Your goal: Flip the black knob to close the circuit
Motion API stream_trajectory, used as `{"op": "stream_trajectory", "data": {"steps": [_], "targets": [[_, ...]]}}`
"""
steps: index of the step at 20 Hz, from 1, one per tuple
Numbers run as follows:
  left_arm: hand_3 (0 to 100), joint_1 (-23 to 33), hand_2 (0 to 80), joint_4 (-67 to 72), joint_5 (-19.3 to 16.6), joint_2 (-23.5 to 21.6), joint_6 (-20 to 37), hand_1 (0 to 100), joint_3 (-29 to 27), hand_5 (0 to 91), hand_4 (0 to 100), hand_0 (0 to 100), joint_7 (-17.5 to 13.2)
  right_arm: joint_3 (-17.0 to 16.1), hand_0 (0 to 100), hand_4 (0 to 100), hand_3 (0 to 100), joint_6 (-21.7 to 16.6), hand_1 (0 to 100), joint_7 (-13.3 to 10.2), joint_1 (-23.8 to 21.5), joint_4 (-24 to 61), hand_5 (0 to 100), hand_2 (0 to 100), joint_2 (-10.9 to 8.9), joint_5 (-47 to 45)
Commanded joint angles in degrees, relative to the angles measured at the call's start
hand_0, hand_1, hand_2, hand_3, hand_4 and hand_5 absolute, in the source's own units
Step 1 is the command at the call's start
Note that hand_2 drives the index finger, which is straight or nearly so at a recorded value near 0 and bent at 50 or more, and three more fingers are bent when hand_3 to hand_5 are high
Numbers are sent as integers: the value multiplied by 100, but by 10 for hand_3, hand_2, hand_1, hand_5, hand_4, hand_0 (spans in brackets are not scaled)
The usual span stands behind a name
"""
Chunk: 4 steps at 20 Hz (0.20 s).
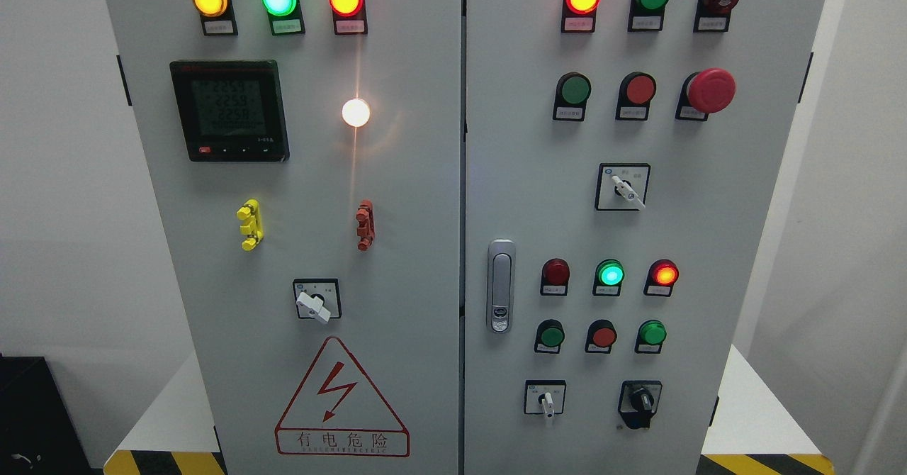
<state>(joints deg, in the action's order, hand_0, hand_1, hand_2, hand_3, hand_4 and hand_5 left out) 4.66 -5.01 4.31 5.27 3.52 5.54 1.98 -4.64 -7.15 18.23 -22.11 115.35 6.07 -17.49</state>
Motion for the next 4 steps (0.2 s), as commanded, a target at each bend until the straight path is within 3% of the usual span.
{"op": "stream_trajectory", "data": {"steps": [1,4], "targets": [[0,0,0,0,0,0,0,556,0,0,0,120,4,-20,0,0,0,3,0,-4,-4,-56,0,0,-1,0],[0,0,0,0,0,0,0,556,0,0,0,120,4,-20,0,0,0,3,0,-4,-4,-56,0,0,-1,0]]}}
